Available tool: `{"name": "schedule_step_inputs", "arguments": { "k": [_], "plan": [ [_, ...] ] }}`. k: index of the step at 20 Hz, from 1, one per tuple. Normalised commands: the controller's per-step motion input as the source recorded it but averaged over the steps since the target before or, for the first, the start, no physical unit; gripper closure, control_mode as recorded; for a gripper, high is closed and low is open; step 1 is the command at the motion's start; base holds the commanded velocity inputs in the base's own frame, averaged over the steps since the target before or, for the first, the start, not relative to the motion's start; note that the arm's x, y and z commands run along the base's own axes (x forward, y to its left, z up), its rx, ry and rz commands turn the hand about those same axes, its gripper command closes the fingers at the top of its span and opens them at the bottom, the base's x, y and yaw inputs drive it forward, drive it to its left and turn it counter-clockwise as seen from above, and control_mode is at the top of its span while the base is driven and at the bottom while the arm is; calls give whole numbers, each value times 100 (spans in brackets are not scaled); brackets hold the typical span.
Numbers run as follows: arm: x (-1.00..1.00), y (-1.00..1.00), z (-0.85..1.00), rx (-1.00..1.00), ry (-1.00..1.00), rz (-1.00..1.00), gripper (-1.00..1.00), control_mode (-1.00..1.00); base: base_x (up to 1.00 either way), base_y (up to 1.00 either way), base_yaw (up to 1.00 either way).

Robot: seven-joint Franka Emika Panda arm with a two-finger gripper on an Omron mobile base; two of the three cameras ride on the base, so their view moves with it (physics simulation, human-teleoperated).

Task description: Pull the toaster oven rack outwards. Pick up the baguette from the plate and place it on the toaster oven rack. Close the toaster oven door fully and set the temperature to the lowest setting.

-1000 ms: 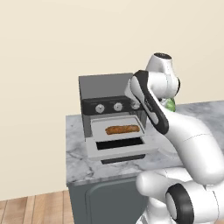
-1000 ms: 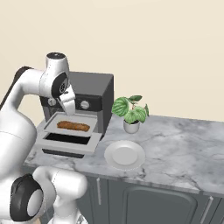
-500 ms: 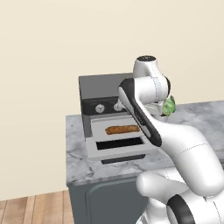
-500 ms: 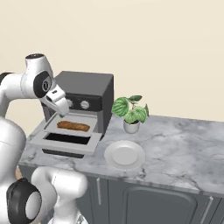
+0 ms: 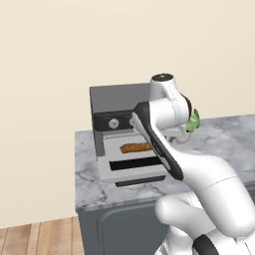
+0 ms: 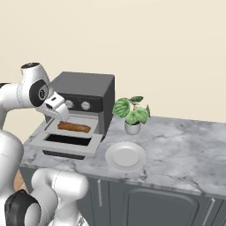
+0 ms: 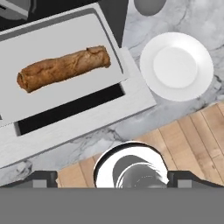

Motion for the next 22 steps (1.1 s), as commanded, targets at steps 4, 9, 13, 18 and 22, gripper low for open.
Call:
{"name": "schedule_step_inputs", "arguments": {
  "k": [4,9,13,18,22],
  "plan": [
    [0,0,-22,-2,0,3,-100,-100,0,0,0],
    [1,0,-21,0,6,3,-100,-100,0,0,0],
    [0,0,-26,0,9,5,-100,-100,0,0,0],
    [2,0,-26,-2,5,5,-100,-100,0,0,0],
    [4,0,-28,-3,3,6,-100,-100,0,0,0]
  ]
}}
